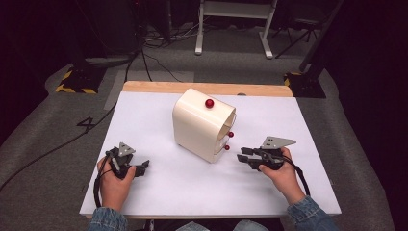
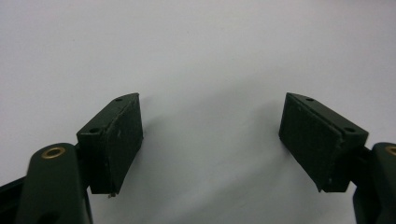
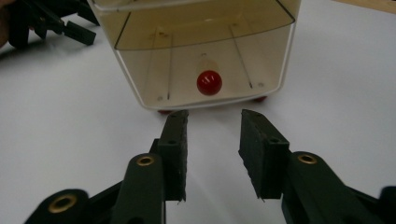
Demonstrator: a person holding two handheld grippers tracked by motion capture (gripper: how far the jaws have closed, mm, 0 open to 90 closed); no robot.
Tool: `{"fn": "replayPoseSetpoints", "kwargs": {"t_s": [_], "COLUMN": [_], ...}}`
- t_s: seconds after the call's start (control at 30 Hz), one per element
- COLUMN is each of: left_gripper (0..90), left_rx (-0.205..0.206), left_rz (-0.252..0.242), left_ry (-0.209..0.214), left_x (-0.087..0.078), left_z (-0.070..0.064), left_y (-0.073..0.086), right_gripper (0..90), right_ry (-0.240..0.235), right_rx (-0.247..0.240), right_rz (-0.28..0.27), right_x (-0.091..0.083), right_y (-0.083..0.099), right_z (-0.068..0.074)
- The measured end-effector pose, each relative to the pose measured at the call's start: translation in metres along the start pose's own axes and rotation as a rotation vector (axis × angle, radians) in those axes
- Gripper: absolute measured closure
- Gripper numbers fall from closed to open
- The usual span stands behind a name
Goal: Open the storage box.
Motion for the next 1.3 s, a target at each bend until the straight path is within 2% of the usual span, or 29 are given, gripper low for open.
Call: {"fn": "replayPoseSetpoints", "kwargs": {"t_s": [0.1, 0.23, 0.43, 0.5, 0.67, 1.03, 1.3], "left_gripper": [21.9, 21.9, 21.9, 21.9, 21.9, 21.9, 21.9], "left_rx": [0.0, -0.001, 0.001, 0.0, 0.0, -0.001, 0.0], "left_rz": [0.0, 0.0, 0.0, 0.0, 0.0, 0.0, 0.001], "left_ry": [0.0, 0.001, 0.0, 0.0, 0.0, 0.0, 0.002], "left_x": [0.0, 0.0, 0.0, 0.0, 0.0, 0.0, 0.0], "left_z": [0.0, 0.0, 0.0, 0.0, 0.0, 0.0, 0.0], "left_y": [0.0, 0.0, 0.0, 0.0, 0.0, 0.0, 0.0], "right_gripper": [63.4, 68.0, 68.1, 66.8, 73.6, 74.0, 74.1], "right_ry": [-0.01, -0.009, -0.026, -0.031, -0.017, -0.006, 0.002], "right_rx": [0.005, -0.006, -0.032, -0.028, -0.036, -0.055, -0.058], "right_rz": [-0.039, -0.086, -0.104, -0.096, -0.092, -0.081, -0.089], "right_x": [0.009, 0.019, 0.031, 0.035, 0.041, 0.038, 0.024], "right_y": [-0.003, -0.007, -0.008, -0.007, -0.005, -0.006, -0.006], "right_z": [-0.003, -0.004, 0.0, 0.001, -0.001, -0.001, 0.001]}}
Point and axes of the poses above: each handheld gripper's, and its own axes: x roughly forward along the jaws, y roughly out of its underside, z roughly to its left, the point moved 6 cm from there along x, roughly forward along the jaws
